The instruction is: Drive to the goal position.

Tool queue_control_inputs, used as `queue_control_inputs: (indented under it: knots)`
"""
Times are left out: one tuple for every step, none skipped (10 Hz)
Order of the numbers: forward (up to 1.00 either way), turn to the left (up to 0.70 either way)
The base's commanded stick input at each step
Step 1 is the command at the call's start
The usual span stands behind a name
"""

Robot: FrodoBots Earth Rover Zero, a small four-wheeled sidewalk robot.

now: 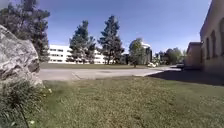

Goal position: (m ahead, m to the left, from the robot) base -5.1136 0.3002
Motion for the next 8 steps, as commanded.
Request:
queue_control_inputs:
  knots:
    - [0.0, -0.45]
    - [0.0, -0.45]
    - [0.0, -0.45]
    - [0.0, -0.45]
    - [0.0, -0.45]
    - [0.0, -0.45]
    - [0.0, -0.45]
    - [0.0, -0.45]
